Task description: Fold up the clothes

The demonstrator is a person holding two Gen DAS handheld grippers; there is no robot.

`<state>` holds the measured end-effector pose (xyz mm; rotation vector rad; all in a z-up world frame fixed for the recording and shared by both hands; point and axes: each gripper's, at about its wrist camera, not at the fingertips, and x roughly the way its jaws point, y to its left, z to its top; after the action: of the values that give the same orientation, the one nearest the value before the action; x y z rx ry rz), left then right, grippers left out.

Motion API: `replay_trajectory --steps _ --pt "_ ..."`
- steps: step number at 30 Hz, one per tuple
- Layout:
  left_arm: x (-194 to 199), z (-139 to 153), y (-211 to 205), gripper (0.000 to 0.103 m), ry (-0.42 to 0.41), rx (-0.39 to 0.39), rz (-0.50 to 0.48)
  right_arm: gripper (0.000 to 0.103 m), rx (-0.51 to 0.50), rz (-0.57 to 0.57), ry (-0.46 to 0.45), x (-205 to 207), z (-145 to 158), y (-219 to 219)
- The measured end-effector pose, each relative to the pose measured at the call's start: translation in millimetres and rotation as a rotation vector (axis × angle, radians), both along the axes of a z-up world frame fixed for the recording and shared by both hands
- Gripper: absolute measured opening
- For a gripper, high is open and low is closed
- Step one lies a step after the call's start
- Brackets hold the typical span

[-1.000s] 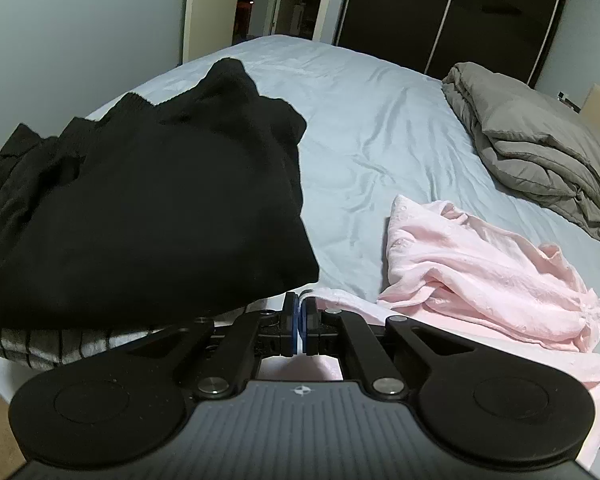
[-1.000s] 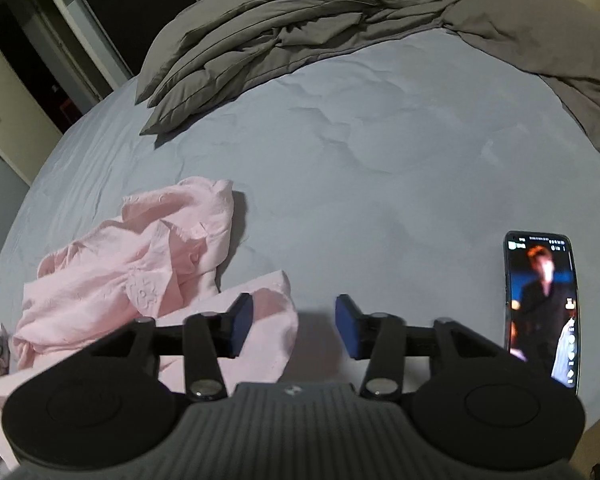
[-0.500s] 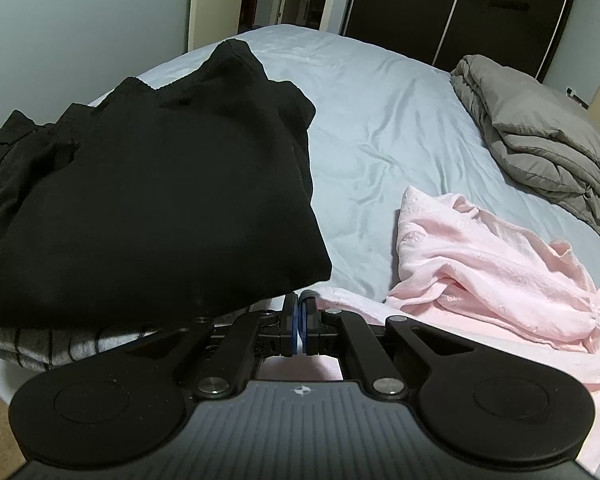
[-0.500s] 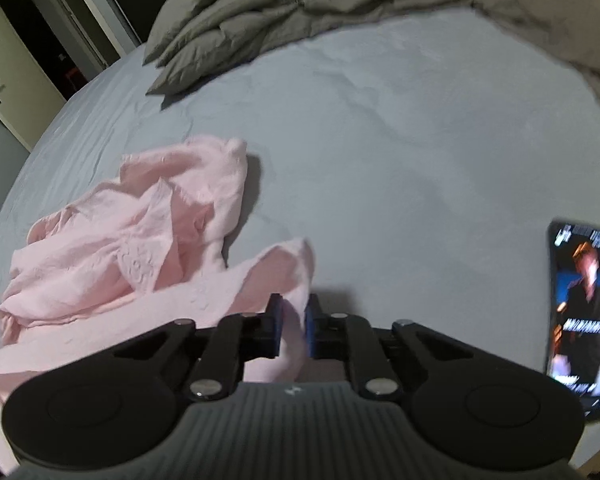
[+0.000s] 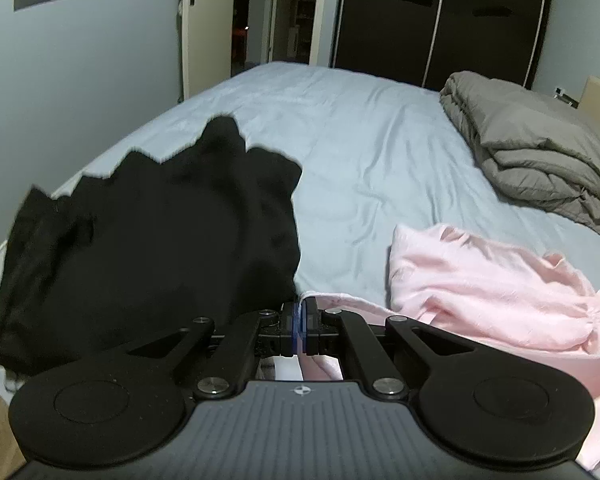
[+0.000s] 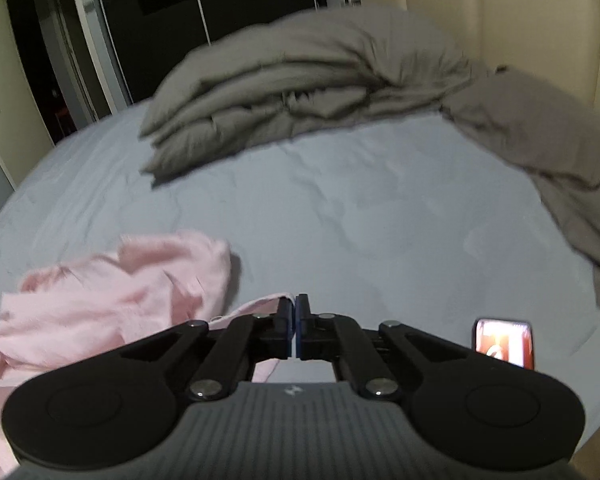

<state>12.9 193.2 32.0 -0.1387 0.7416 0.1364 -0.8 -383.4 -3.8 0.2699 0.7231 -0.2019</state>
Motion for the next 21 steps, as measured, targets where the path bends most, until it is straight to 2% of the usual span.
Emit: replay_trajectory --steps 4,11,15,21 --pt "12.8 19.0 1.0 0.0 -0.007 0.037 -0.027 0.002 -0.045 0.029 -0.054 3.9 26.7 -0.7" --pt "68.8 36.7 -9.7 0.0 0.026 0.168 -0.117 0.002 -0.111 0.082 -0.03 54.4 45.1 -2.3" --pt "113.0 26.1 -23.0 0.0 0.056 0.22 -0.163 0.002 -0.141 0.081 0.013 93.6 31.8 -3.3" --pt "172.1 -23.1 -41.3 0.0 0.124 0.274 -0.203 0.002 -0.159 0.057 0.117 148.0 -16.2 -4.8"
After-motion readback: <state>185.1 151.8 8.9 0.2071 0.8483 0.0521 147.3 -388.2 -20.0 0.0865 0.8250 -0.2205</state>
